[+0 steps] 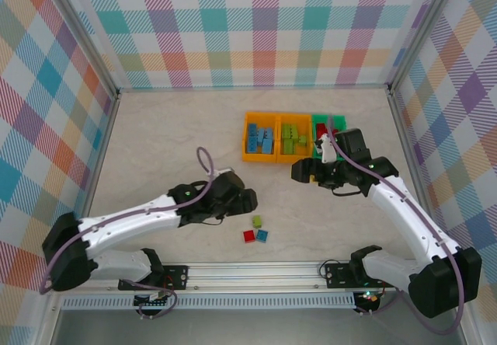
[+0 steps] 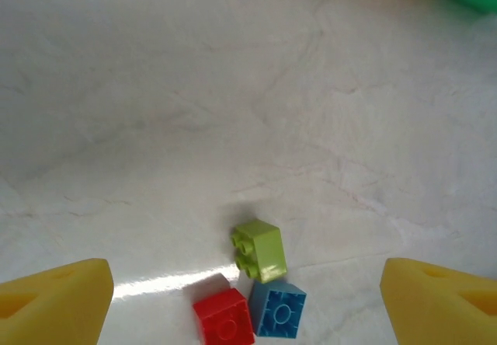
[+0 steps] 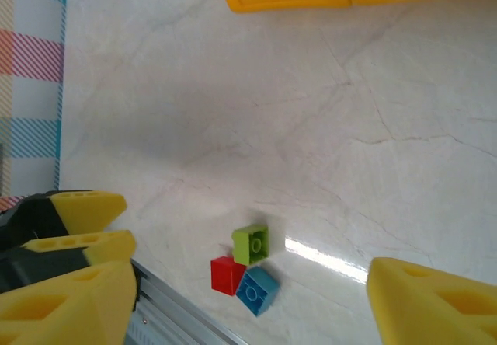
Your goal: Sort the legos into containers by color
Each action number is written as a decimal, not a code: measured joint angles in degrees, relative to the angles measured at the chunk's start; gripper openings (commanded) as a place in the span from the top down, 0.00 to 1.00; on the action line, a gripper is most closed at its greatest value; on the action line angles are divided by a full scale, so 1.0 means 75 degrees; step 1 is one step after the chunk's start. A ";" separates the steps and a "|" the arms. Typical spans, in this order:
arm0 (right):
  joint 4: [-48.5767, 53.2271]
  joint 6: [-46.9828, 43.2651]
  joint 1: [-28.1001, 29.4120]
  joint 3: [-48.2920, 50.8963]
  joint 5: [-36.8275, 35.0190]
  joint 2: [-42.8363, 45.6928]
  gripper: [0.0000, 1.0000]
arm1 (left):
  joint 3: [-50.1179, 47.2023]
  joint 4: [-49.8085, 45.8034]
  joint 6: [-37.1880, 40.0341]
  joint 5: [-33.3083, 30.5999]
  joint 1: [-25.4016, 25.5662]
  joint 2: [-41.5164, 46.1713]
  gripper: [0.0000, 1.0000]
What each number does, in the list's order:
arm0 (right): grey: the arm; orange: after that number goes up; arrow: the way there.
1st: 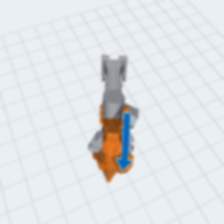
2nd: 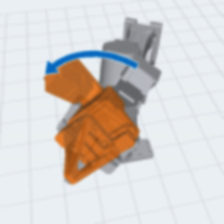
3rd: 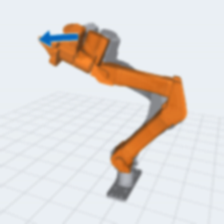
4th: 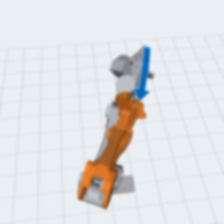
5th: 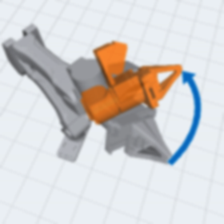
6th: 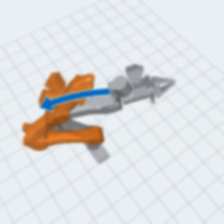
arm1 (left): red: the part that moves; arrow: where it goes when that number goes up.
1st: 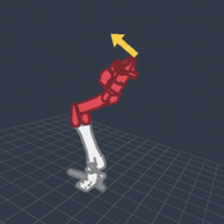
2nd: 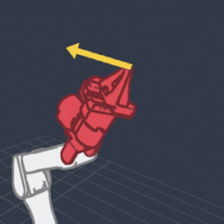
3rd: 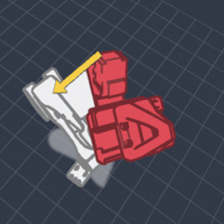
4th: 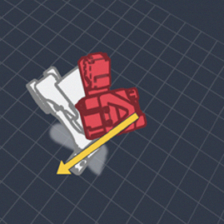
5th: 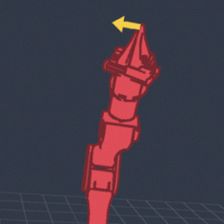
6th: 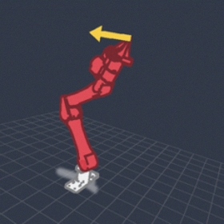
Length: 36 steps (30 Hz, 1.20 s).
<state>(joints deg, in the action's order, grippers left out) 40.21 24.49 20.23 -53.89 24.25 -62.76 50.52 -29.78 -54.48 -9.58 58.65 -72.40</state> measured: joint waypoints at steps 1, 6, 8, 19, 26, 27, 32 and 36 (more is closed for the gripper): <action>0.0023 -0.0015 0.0000 0.0003 -0.0006 0.0017 0.11 | 0.0105 -0.0003 -0.0090 0.0073 0.0055 -0.0256 0.13; 0.0058 -0.0259 0.0000 0.0044 -0.0017 0.0166 0.01 | 0.0379 0.0096 -0.0455 0.0510 0.0283 -0.1303 0.13; 0.0105 -0.0370 0.0000 0.0044 -0.0017 0.0210 0.00 | 0.0402 0.0166 -0.0533 0.0615 0.0350 -0.1553 0.13; 0.1003 -0.0624 0.0000 0.0041 -0.0166 0.0417 0.00 | 0.0694 0.0373 -0.0641 0.0819 0.0370 -0.2766 0.36; 0.1195 -0.0586 0.0000 0.0041 -0.0166 0.0699 0.00 | 0.0816 0.0388 -0.0624 0.0810 0.0370 -0.3188 0.49; 0.1204 -0.0565 0.0000 0.0044 -0.0163 0.0731 0.00 | 0.0816 0.0373 -0.0621 0.0801 0.0370 -0.3214 0.52; 0.1367 -0.0466 0.0000 0.0096 -0.0163 0.1087 0.00 | 0.0901 0.0335 -0.0568 0.0726 0.0370 -0.3445 0.65; 0.1676 -0.0332 0.0000 0.0289 -0.0119 0.1367 0.00 | 0.0938 0.0283 -0.0493 0.0638 0.0370 -0.3538 0.77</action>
<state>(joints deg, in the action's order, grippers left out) 52.77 22.00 20.23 -51.72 23.35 -52.51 57.56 -27.66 -58.17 -4.80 61.43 -98.94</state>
